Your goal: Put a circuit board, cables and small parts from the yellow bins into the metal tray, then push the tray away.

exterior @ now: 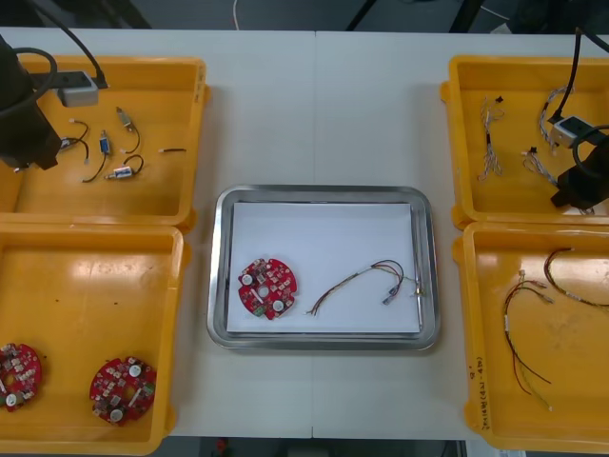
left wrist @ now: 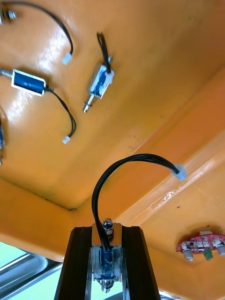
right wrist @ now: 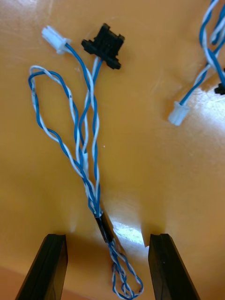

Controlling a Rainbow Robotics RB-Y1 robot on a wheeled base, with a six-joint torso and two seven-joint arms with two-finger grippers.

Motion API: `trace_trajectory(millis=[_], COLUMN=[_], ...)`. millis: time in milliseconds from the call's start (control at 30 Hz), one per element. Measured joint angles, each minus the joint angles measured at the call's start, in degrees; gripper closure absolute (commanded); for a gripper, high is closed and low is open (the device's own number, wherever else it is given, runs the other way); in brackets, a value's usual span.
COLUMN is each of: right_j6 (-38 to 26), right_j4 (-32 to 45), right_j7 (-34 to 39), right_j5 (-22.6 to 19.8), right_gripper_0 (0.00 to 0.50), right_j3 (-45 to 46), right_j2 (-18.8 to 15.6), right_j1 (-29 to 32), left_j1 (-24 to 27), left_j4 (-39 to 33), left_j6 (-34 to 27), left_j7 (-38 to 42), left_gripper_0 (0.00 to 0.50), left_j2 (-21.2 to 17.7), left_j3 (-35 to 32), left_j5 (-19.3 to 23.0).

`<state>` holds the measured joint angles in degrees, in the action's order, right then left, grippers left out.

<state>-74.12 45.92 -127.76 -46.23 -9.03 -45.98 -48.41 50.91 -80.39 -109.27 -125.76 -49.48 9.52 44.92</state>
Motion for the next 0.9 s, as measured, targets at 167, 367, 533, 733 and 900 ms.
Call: trace_trajectory(millis=[167, 367, 533, 733, 900], right_j6=[0.12, 0.32, 0.71, 0.75, 1.10], right_j4=[-0.11, -0.43, -1.26, -1.37, -1.38], right_j7=[0.00, 0.00, -0.01, -0.06, -0.08], right_j5=[0.00, 0.00, 0.00, -0.01, -0.03], right_gripper_0=[0.000, 0.000, 0.000, 0.000, 0.000], right_j3=[0.00, 0.00, 0.00, 0.00, 0.00], right_j2=[0.33, 0.36, 0.37, 0.37, 0.37], right_j1=[0.00, -0.01, -0.29, -0.41, -0.42], left_j1=[0.00, 0.00, 0.01, 0.01, 0.01], left_j4=[-4.81, -8.25, -11.90, -16.90, -20.55], left_j6=[-0.08, -0.11, -0.15, -0.25, -0.26], left_j7=[4.13, 9.39, 9.48, 11.32, 27.52], left_gripper_0=[0.500, 0.500, 0.500, 0.500, 0.499], left_j2=[0.08, 1.31, 4.19, 8.29, 10.39], left_j3=[0.00, 0.00, 0.00, 0.27, 4.43], left_j5=[0.01, 0.03, 0.03, 0.03, 0.03])
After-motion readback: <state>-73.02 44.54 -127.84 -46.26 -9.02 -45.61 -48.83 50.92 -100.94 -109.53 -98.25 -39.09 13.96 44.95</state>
